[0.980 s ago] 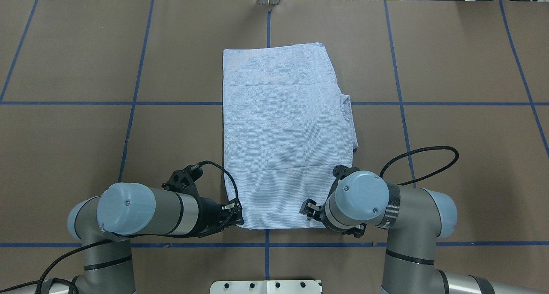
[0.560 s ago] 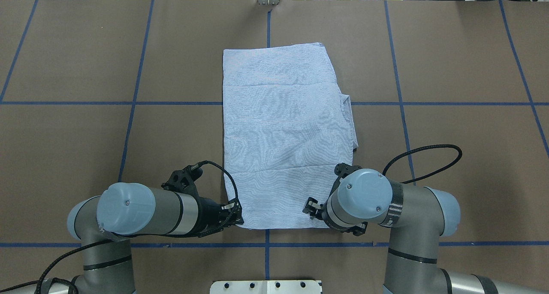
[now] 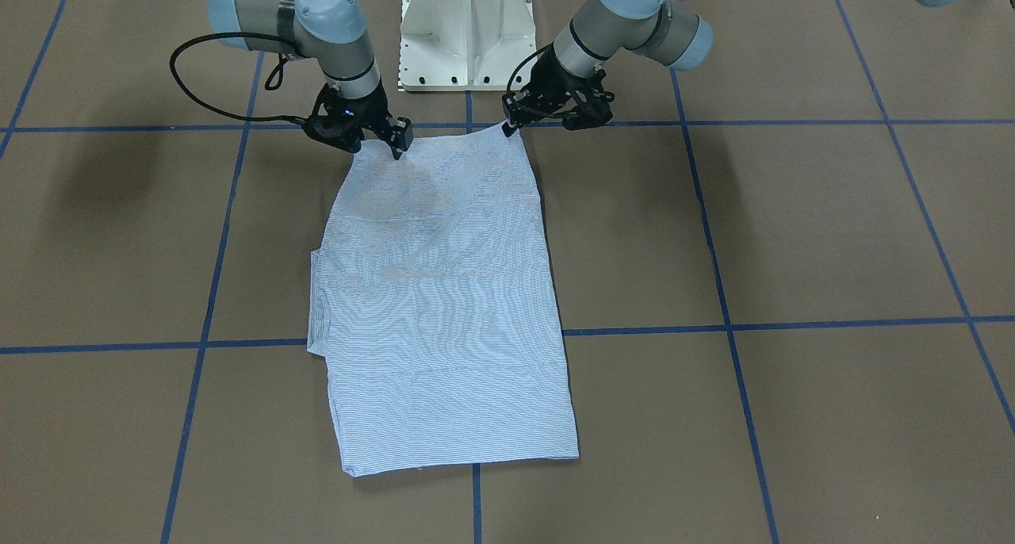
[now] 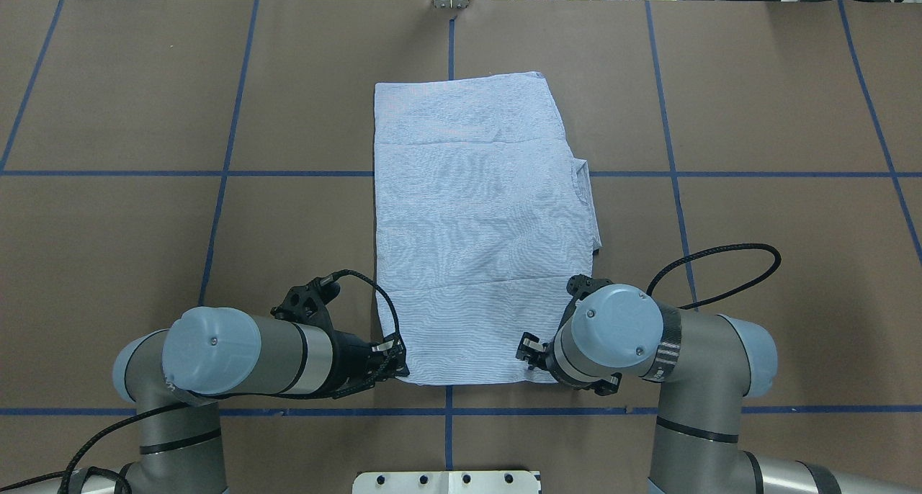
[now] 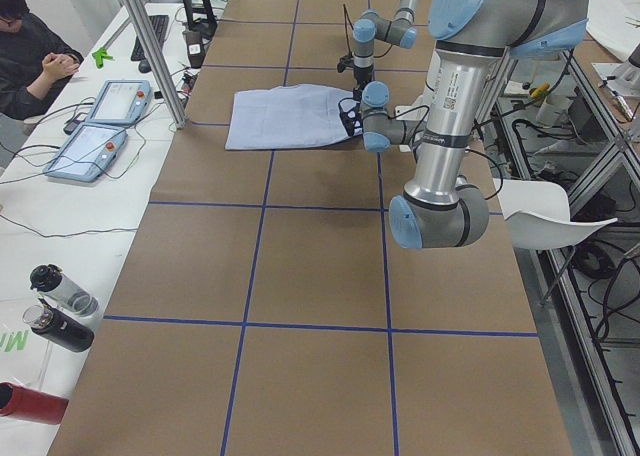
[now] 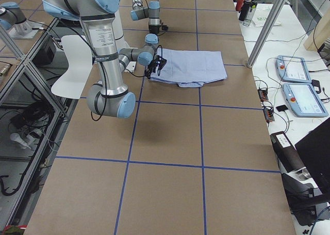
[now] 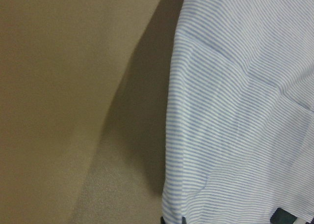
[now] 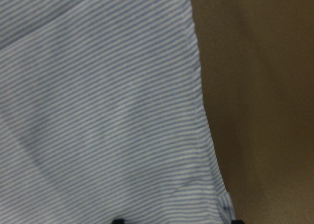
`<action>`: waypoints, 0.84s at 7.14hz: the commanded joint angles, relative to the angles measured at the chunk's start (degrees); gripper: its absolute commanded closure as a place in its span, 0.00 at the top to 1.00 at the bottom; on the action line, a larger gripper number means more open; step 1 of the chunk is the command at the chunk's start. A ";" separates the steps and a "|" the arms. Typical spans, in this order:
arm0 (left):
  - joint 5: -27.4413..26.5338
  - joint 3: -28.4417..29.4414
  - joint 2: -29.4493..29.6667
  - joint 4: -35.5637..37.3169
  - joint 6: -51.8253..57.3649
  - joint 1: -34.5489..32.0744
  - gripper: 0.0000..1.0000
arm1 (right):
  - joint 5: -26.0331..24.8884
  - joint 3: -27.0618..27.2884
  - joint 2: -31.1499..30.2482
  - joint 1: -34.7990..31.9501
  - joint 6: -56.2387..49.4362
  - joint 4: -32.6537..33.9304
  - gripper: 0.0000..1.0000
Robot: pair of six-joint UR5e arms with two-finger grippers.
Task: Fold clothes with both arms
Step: 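Lower both grippers to the near shirt corners and grasp them, then lift the near edge with both grippers and fold it away from the robot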
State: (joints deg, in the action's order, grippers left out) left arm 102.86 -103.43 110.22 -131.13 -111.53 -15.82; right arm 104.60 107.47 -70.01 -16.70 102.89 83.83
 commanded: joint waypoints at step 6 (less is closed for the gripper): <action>0.06 -0.10 0.00 0.00 0.09 -0.61 0.00 | -1.15 2.04 0.23 -0.35 -0.06 0.36 0.00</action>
State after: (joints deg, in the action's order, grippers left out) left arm 102.85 -103.40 110.21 -131.12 -111.51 -16.31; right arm 103.26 108.68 -69.80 -16.94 102.84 83.99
